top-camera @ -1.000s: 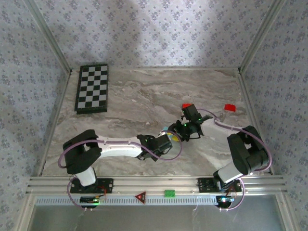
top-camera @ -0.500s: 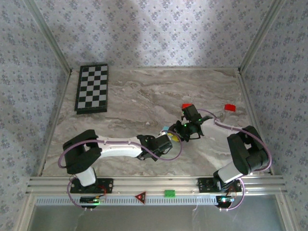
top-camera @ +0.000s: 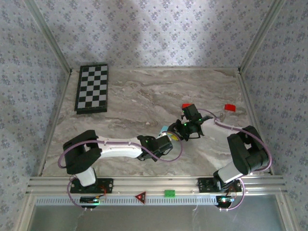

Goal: Fold a paper plane with a square sheet of paper (pick it up from the middle)

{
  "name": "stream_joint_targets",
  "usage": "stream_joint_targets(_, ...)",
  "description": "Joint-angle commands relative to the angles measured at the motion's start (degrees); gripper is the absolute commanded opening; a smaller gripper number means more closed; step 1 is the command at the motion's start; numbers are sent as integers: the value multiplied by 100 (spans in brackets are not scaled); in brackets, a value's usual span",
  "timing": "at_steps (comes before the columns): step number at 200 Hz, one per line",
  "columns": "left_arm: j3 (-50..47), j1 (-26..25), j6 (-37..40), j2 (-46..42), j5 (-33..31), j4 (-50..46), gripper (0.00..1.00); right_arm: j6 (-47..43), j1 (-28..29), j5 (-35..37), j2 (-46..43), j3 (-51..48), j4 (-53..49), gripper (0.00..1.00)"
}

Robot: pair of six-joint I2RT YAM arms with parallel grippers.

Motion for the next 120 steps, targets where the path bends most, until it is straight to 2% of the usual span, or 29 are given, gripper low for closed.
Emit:
stream_joint_targets(1,-11,-42,110,-159,-116,-73,11,9,-9,-53,12,-20,-79,31)
stream_joint_targets(32,-22,-55,173,-163,-122,-72,12,50,-33,-16,-37,-30,-94,20)
stream_joint_targets(96,13,-82,173,-88,-160,-138,13,53,-40,-37,-48,6,-68,12)
stream_joint_targets(109,8,-81,165,-88,-185,-134,13,51,-41,-59,-49,3,-55,5)
stream_joint_targets(120,8,-81,157,-88,-211,-130,14,55,-39,-76,-51,-9,-48,3)
